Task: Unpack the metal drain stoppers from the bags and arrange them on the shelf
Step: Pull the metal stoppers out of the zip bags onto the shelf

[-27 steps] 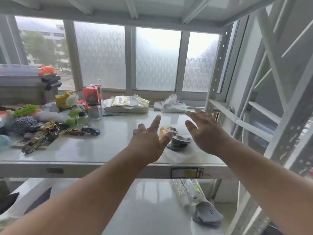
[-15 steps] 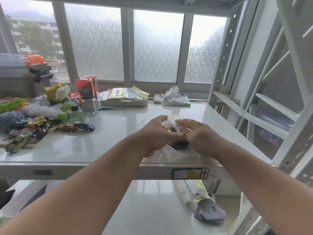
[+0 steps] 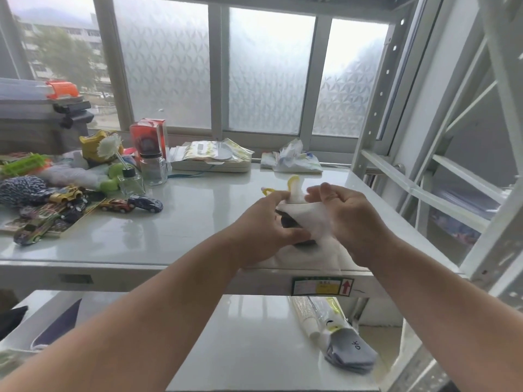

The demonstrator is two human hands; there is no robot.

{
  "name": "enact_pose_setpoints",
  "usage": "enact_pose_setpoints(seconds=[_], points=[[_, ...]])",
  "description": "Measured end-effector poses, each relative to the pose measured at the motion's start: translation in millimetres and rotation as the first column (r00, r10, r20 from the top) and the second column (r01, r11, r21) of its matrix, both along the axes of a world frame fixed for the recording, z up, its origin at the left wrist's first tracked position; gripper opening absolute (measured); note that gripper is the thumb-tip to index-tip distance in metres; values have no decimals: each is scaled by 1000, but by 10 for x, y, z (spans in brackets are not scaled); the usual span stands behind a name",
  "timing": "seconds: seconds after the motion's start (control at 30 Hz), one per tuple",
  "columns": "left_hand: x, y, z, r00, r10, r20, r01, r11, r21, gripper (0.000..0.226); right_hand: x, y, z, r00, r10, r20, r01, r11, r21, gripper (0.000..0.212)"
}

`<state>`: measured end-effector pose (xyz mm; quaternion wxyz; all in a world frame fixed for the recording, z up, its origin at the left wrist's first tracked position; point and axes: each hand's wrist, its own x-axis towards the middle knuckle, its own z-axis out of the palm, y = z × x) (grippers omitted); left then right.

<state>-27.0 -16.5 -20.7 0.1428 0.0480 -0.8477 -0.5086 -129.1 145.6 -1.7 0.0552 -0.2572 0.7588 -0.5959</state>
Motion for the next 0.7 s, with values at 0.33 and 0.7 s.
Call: enact_pose_setpoints(seconds=[0.33,0.7], points=[[-46,94,185,992,-52,112,9,934,356,47,-181,136,276,983,-109,149,17,858,514,55],[-103,88,-1,998,-53,18,27,742,669,54,-362,-15,283,873,69,483,-234,928,291,70]])
